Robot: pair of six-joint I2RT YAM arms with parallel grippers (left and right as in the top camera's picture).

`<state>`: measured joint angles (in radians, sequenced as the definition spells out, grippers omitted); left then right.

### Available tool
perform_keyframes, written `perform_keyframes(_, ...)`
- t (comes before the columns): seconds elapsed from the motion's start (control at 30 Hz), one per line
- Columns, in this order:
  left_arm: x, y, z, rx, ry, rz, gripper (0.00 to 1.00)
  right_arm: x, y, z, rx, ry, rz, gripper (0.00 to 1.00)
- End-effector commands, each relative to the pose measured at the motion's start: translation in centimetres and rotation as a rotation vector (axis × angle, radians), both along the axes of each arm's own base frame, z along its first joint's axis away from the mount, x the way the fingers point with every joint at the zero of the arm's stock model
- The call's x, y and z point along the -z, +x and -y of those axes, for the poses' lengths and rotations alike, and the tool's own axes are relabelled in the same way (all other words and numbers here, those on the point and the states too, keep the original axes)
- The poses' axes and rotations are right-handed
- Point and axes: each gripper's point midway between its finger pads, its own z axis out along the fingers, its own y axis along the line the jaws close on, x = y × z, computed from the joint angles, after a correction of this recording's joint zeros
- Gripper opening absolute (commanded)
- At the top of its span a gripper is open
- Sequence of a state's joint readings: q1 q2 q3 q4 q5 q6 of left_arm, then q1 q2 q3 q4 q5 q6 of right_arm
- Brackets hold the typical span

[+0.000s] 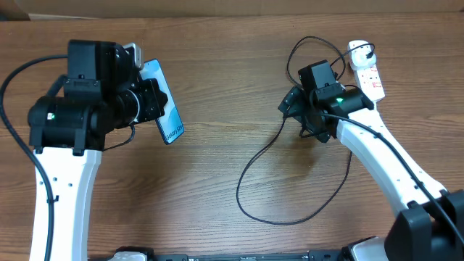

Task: Plug charger to phone and switch on socket

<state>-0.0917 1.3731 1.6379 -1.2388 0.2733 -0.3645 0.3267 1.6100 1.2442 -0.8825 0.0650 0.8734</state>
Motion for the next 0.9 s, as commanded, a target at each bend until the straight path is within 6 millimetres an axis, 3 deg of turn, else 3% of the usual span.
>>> perform_keyframes(0.0, 0.6, 0.0, -0.3, -0.017, 0.015, -0.012, 0.04, 1.7, 0.2, -0.7, -0.106, 0.031, -0.035, 0.87)
perform_keyframes(0.23, 1.1, -0.1, -0.1, -0.012, 0.007, -0.026, 0.04, 4.8, 0.7, -0.1, -0.146, 0.1, -0.111, 0.86)
perform_keyframes(0.33, 1.1, -0.1, -0.1, -0.012, 0.007, -0.026, 0.04, 5.5, 0.8, -1.6, -0.264, 0.182, -0.115, 0.85)
perform_keyframes(0.5, 1.1, -0.1, -0.1, -0.012, 0.008, -0.029, 0.04, 6.9, 0.9, -0.5, -0.259, 0.234, -0.154, 0.69)
perform_keyframes(0.57, 1.1, -0.1, -0.1, -0.011, 0.007, -0.026, 0.04, 7.3, 1.0, -0.2, -0.246, 0.235, -0.164, 0.55)
perform_keyframes(0.87, 1.1, 0.0, -0.1, -0.011, 0.006, -0.024, 0.04, 7.5, 2.3, 0.1, -0.203, 0.227, -0.128, 0.53)
